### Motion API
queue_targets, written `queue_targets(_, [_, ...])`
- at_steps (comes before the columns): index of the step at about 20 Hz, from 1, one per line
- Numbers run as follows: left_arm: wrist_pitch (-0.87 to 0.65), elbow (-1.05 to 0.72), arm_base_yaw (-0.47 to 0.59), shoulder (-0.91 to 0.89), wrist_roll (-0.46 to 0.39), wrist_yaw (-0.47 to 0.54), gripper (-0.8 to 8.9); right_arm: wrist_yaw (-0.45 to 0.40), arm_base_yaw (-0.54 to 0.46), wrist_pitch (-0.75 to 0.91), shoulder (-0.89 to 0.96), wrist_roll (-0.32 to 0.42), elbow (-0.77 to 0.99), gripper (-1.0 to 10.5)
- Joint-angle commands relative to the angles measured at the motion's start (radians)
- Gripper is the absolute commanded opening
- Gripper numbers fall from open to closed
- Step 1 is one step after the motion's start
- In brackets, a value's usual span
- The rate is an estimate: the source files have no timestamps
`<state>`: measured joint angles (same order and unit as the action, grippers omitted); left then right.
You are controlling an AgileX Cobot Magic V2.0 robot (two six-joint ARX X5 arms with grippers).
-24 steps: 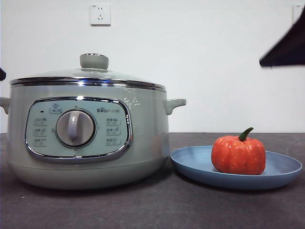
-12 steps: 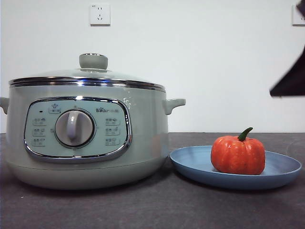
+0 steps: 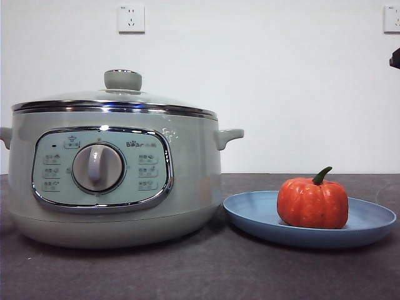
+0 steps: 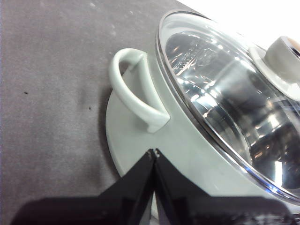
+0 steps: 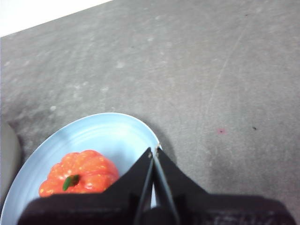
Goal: Take the pumpkin out from the steamer,put the pumpkin in the blue plate,close the lid
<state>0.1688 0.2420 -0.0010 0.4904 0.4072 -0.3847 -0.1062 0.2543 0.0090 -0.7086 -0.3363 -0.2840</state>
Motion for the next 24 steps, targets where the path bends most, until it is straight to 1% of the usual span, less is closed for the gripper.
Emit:
queue_targets(1, [-0.007, -0.005, 0.002, -0.001, -0.018, -0.005, -0.03, -0.005, 0.001, 0.006, 0.002, -0.011, 0.008, -0.2])
queue_targets(7, [-0.004, -0.005, 0.001, -0.002, -0.018, -0.006, -0.03, -0.005, 0.001, 0.006, 0.002, -0.011, 0.008, -0.2])
queue_targets(10, [0.021, -0.005, -0.002, -0.076, -0.029, -0.005, -0.03, -0.005, 0.001, 0.006, 0.002, -0.011, 0.008, -0.2])
queue_targets(11, [0.042, -0.005, -0.002, -0.116, -0.069, -0.002, -0.03, -0.006, 0.001, 0.005, 0.002, -0.011, 0.008, -0.2])
queue_targets(12, [0.068, -0.005, -0.002, -0.164, -0.132, 0.023, -0.03, -0.005, 0.001, 0.006, 0.002, -0.011, 0.008, -0.2])
queue_targets(13, [0.095, -0.008, -0.002, -0.224, -0.216, 0.072, -0.03, -0.005, 0.001, 0.005, 0.002, -0.011, 0.008, -0.2])
queue_targets(15, [0.114, -0.027, -0.002, -0.333, -0.309, 0.144, -0.03, -0.005, 0.001, 0.005, 0.002, -0.011, 0.008, -0.2])
queue_targets(17, [0.109, -0.069, 0.003, -0.428, -0.358, 0.241, -0.03, -0.005, 0.001, 0.006, 0.002, -0.011, 0.008, -0.2])
queue_targets(19, [0.107, -0.122, 0.003, -0.491, -0.375, 0.309, -0.03, -0.005, 0.001, 0.006, 0.002, -0.011, 0.008, -0.2])
queue_targets(24, [0.086, -0.216, 0.02, -0.489, -0.383, 0.332, -0.03, -0.005, 0.001, 0.006, 0.002, -0.011, 0.008, -0.2])
